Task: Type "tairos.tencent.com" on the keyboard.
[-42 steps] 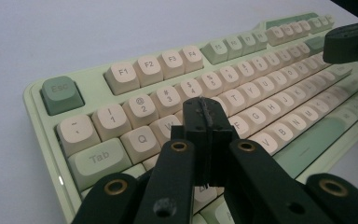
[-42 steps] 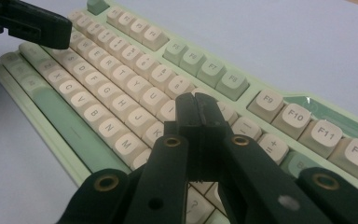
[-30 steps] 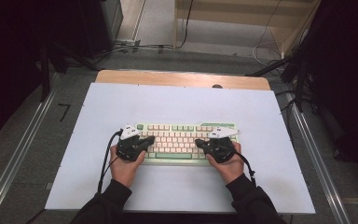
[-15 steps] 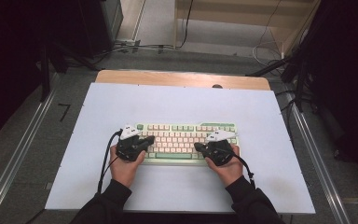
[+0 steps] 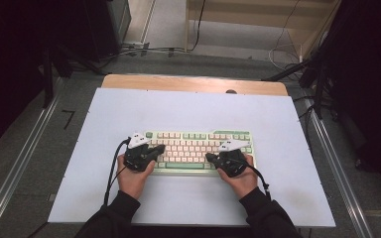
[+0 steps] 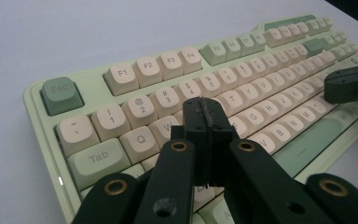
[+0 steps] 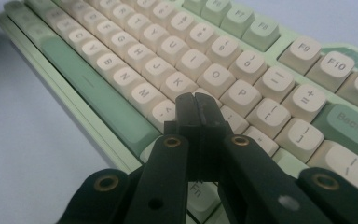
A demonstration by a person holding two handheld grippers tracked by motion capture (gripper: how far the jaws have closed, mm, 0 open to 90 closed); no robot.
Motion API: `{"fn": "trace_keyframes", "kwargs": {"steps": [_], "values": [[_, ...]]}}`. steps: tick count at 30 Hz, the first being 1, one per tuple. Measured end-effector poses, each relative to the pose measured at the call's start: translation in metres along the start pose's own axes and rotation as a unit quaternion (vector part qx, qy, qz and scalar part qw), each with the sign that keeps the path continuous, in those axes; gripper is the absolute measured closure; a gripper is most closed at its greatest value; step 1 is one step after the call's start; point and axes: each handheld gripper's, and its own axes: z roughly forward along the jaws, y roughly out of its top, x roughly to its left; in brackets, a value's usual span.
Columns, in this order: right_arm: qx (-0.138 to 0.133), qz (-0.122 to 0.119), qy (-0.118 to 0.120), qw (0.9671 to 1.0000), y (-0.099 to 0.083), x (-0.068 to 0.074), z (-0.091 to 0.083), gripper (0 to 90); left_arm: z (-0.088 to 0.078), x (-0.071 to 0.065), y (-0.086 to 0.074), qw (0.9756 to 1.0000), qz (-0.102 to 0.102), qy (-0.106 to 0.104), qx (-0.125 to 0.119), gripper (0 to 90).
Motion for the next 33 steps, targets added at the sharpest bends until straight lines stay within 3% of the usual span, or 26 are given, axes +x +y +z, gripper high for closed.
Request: {"fn": "trace_keyframes", "kwargs": {"steps": [14,33], "values": [[-0.022,0.005,0.008,0.9997,0.002,0.003,-0.001,88.3,0.004,0.002,0.005,1.0,-0.007,-0.005,-0.005,90.0],[-0.028,0.003,0.009,0.9996,0.007,0.003,0.001,88.3,0.025,-0.014,0.013,0.9997,0.014,-0.018,0.008,90.0]]}}
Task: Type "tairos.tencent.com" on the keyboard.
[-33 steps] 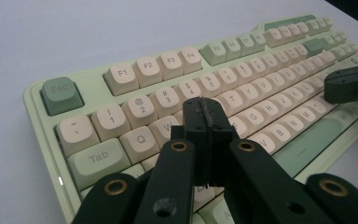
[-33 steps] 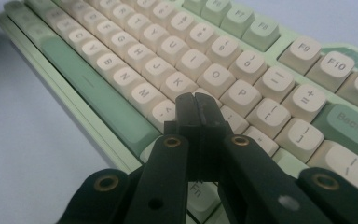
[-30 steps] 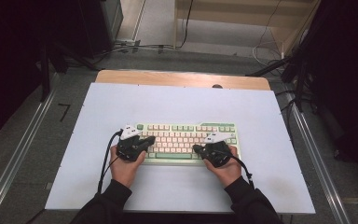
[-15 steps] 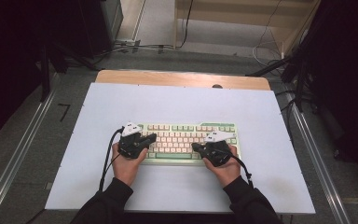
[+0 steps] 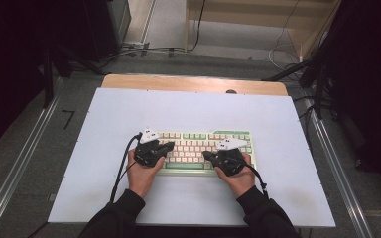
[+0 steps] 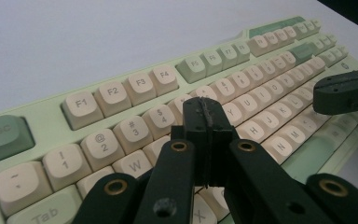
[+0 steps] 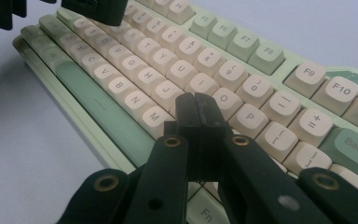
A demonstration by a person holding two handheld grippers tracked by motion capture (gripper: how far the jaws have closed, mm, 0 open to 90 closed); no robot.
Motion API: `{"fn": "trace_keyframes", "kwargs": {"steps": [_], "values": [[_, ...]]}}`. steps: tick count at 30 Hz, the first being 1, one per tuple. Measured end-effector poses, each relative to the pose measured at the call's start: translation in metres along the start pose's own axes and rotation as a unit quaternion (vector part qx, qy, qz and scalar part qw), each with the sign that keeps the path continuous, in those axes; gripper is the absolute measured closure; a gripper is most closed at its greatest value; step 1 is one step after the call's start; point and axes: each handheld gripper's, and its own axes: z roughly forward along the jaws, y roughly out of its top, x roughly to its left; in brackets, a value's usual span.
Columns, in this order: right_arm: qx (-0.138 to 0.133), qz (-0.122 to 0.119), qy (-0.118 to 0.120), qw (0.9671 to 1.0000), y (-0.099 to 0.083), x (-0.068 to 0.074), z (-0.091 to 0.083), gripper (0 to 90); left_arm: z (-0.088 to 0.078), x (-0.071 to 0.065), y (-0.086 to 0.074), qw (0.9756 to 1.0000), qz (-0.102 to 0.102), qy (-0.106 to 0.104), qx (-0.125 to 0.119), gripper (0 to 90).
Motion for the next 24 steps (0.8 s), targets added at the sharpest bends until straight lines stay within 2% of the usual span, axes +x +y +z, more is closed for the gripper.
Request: {"fn": "trace_keyframes", "kwargs": {"steps": [24], "values": [[-0.001,0.0,0.003,1.0,0.005,0.0,0.002,88.3,0.016,-0.005,0.005,0.9999,0.004,-0.01,0.009,90.0]]}}
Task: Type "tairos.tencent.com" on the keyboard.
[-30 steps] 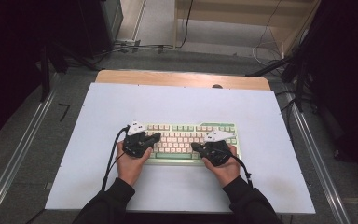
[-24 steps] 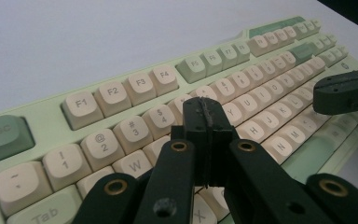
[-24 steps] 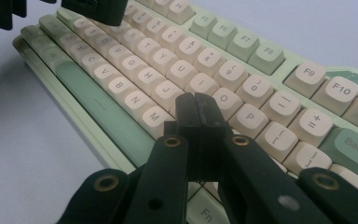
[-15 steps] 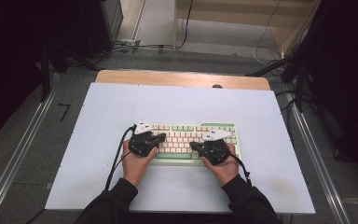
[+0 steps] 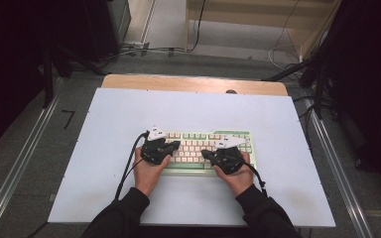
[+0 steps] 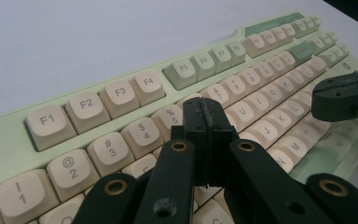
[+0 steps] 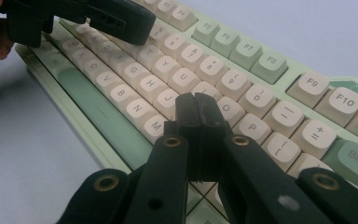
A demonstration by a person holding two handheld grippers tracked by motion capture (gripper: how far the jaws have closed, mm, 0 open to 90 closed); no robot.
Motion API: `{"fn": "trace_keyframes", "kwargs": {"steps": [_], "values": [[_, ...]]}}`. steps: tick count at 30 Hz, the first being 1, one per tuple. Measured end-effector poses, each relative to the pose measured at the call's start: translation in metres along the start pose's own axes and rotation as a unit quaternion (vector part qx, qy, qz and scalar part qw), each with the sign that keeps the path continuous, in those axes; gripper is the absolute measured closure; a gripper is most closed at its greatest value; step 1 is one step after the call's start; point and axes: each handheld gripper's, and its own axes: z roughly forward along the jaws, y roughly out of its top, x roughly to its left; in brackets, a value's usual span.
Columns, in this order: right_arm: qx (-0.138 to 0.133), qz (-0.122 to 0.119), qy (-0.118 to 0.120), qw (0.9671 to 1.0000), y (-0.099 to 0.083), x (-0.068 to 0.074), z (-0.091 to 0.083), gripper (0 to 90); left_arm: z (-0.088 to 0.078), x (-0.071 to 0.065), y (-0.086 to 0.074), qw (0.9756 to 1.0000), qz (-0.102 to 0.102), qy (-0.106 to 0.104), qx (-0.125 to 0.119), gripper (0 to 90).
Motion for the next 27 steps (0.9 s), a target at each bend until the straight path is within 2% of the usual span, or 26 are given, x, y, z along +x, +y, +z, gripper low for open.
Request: {"fn": "trace_keyframes", "kwargs": {"steps": [27], "values": [[-0.003,-0.002,0.0,1.0,0.0011,-0.0008,-0.0002,88.3,0.0055,-0.0015,0.0,1.0,0.003,0.0,0.005,90.0]]}}
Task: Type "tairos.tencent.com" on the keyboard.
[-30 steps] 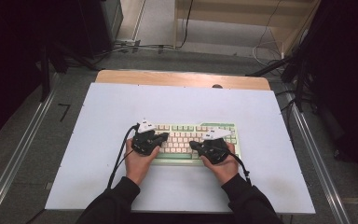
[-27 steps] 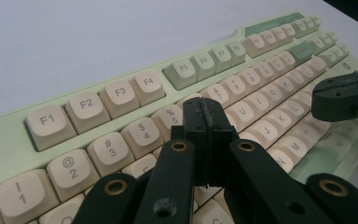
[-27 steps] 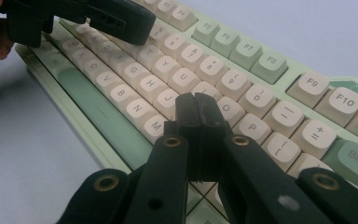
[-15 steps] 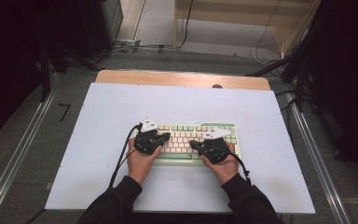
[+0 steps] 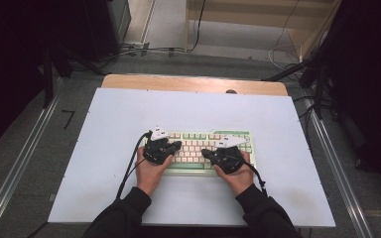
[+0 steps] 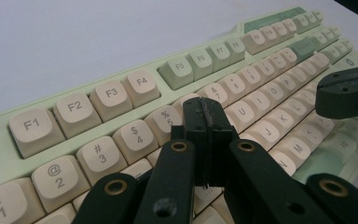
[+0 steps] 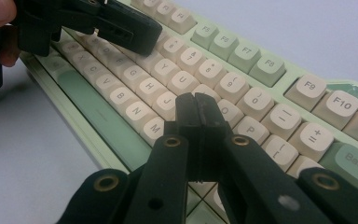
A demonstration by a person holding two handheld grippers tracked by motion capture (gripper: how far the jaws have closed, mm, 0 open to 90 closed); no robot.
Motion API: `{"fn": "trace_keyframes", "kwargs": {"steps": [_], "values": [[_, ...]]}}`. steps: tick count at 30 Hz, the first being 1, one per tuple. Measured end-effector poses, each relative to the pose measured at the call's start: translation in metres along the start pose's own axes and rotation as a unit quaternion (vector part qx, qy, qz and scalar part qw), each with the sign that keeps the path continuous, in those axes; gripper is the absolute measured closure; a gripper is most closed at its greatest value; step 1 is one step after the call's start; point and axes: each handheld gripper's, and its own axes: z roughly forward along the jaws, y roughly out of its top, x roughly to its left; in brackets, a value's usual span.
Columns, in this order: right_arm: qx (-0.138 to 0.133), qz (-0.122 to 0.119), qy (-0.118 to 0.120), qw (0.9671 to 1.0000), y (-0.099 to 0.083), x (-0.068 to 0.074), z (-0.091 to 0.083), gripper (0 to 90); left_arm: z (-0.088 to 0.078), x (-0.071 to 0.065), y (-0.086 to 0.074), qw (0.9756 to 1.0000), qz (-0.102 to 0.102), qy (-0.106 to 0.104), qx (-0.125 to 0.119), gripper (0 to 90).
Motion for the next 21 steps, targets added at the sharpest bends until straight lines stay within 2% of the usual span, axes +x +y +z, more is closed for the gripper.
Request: {"fn": "trace_keyframes", "kwargs": {"steps": [10,15,21], "values": [[0.0,-0.001,0.0,1.0,0.0001,0.0002,0.0001,88.3,0.0011,-0.0015,-0.0001,1.0,0.006,0.002,0.001,90.0],[0.001,-0.003,-0.001,1.0,0.0,0.0004,0.0005,88.3,0.0037,-0.0055,-0.0002,0.9996,0.022,0.01,0.014,90.0],[0.0,-0.002,0.0,1.0,0.0,0.0004,0.0002,88.3,-0.0027,-0.0054,0.0024,0.9999,0.011,-0.005,-0.001,90.0]]}}
